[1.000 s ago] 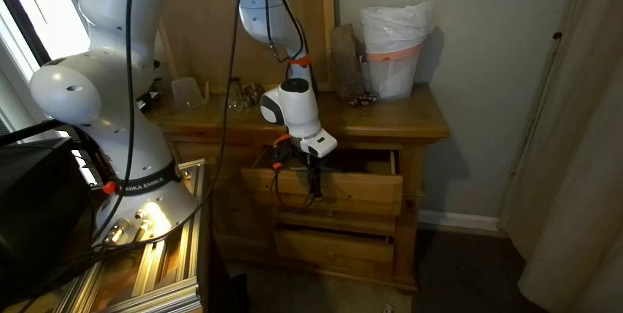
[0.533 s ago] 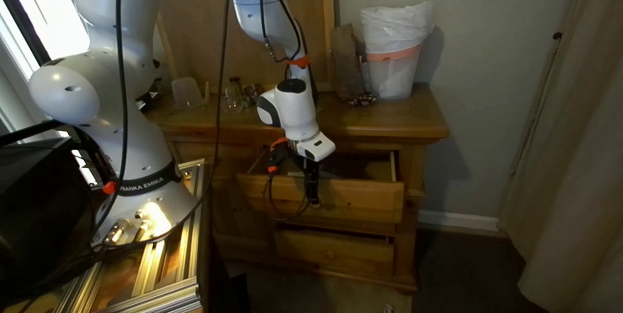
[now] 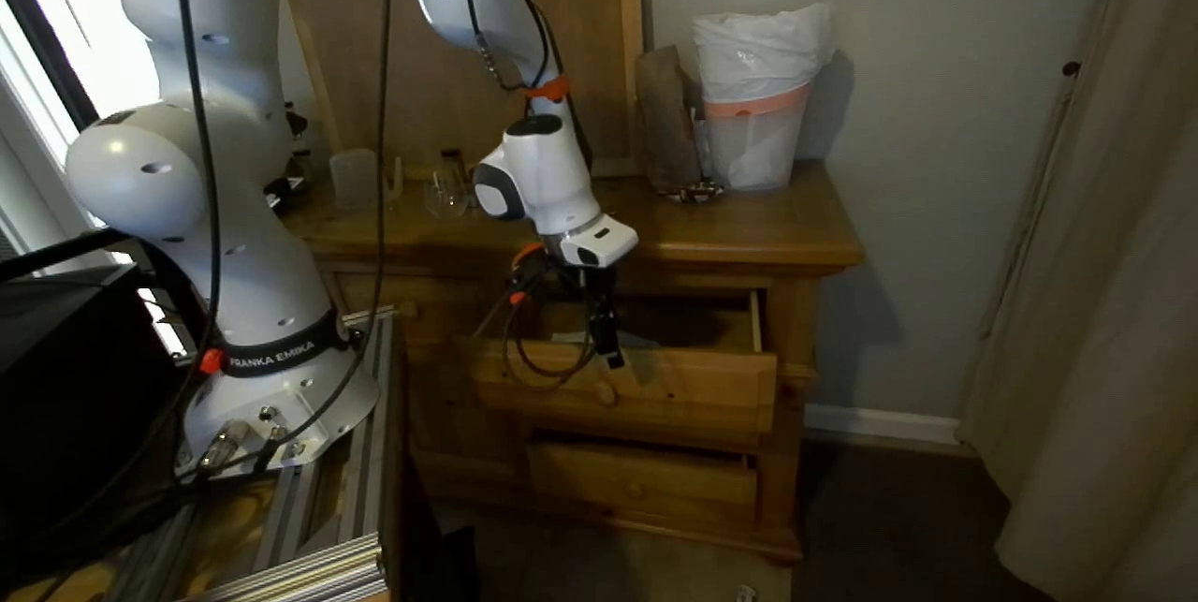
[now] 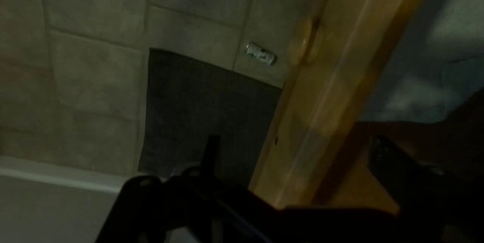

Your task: Open the top drawer and put the folk inside then close the drawer

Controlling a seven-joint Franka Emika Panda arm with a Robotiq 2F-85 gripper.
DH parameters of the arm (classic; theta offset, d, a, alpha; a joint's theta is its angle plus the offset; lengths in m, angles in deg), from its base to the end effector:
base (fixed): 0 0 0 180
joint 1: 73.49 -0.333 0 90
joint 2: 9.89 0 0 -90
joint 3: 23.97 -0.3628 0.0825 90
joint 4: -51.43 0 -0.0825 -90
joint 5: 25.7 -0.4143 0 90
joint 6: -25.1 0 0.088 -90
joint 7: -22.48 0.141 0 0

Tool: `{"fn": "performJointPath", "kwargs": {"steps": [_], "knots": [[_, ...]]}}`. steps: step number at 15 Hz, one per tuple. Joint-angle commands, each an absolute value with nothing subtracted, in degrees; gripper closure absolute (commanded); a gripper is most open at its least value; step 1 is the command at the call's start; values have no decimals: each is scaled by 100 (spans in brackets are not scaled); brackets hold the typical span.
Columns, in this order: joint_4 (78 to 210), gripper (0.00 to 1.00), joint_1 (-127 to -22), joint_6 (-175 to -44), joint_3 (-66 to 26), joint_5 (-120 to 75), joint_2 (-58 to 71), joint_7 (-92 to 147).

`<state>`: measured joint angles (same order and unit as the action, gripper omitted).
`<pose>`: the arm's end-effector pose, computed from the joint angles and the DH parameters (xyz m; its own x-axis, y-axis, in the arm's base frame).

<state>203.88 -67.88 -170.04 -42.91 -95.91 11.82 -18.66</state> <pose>0.4015 -0.0061 0.1224 0.9200 -0.3083 0.2419 -0.3196 -0.9475 0.0080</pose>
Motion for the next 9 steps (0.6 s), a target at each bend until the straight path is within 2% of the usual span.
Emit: {"fn": "performJointPath", "kwargs": {"steps": [1,7,8,9], "knots": [[20912,0,-7521,-17275,-4200,-10034,115,-2026],[20818,0,-8266,-17240,-4732,-10411,-948,-2623],[20711,0,-8087,-17295,-4611,-10210,-459,-2253],[20714,0,-8186,-17295,-4686,-10211,-622,-2320]]}}
